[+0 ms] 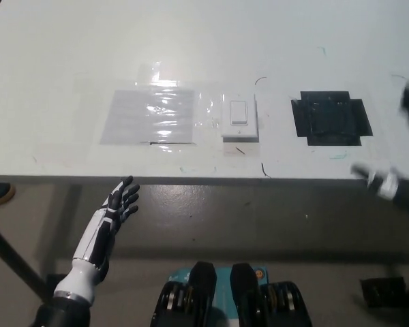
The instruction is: A white switch is kept at the centre of the table close to the robot and the robot uses its right hand to press it to turn it on
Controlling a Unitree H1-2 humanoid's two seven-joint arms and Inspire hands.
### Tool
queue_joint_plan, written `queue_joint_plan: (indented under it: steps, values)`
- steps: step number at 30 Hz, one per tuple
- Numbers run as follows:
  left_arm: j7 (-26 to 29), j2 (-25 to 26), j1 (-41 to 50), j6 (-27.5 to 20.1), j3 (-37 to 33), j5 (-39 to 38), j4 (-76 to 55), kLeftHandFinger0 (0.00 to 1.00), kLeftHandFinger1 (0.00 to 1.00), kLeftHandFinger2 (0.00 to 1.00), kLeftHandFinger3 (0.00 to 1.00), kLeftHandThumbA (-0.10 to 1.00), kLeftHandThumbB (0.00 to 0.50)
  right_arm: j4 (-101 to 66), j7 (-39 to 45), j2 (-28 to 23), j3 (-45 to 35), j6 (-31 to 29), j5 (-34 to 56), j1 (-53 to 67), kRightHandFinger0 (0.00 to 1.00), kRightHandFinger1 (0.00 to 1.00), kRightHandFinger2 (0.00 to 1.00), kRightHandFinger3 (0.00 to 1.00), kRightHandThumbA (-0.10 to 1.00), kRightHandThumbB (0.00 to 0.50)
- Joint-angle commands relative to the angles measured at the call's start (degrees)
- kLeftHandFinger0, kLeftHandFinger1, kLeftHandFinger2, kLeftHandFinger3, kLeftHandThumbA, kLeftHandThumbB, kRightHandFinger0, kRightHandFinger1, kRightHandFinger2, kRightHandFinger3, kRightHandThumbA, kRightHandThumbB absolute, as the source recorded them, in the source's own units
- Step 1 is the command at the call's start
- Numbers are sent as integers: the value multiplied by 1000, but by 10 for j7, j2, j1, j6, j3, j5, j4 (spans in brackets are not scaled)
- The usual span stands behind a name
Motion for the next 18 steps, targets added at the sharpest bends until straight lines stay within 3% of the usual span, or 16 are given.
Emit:
queue_joint_plan:
  steps: [1,4,5,9,10,13,15,16,17,18]
  values:
    - [-9,5,-1,-9,-4,-2,-17,1000,1000,1000,1000,1000,0,-11,69,-77,46,153,-6,-173,1000,1000,1000,1000,1000,165]
    - [-10,4,4,-8,-5,-4,-18,1000,1000,1000,1000,1000,2,33,105,-101,91,182,-20,-253,1000,1000,1000,1000,1000,197]
    - [-11,3,9,-10,-5,-6,-17,1000,1000,1000,1000,1000,1,51,117,-103,104,187,-18,-274,1000,1000,1000,1000,1000,182]
    - [-9,1,17,-14,-5,-4,-19,1000,1000,1000,1000,1000,0,153,159,-107,173,180,-66,-368,1000,1000,1000,1000,1000,293]
    - [-8,1,17,-12,-4,-4,-20,1000,1000,1000,1000,1000,0,178,168,-106,190,181,-76,-389,1000,1000,1000,1000,1000,298]
    - [-9,3,21,-13,-4,-4,-22,1000,1000,1000,1000,1000,19,242,184,-97,229,190,-94,-430,1000,1000,1000,1000,1000,288]
    - [-11,2,21,-13,-3,-9,-19,1000,1000,1000,1000,1000,52,286,189,-94,258,182,-118,-455,1000,1000,1000,1000,1000,206]
    - [-12,2,21,-13,-4,-8,-18,1000,1000,1000,1000,1000,65,315,192,-88,268,176,-122,-467,1000,1000,1000,1000,1000,189]
    - [-11,2,21,-13,-4,-7,-19,1000,1000,1000,1000,1000,66,324,192,-87,273,174,-123,-471,1000,1000,1000,1000,1000,188]
    - [-9,3,22,-15,-6,-1,-19,1000,1000,1000,1000,1000,30,360,191,-81,298,161,-148,-488,1000,1000,1000,1000,1000,240]
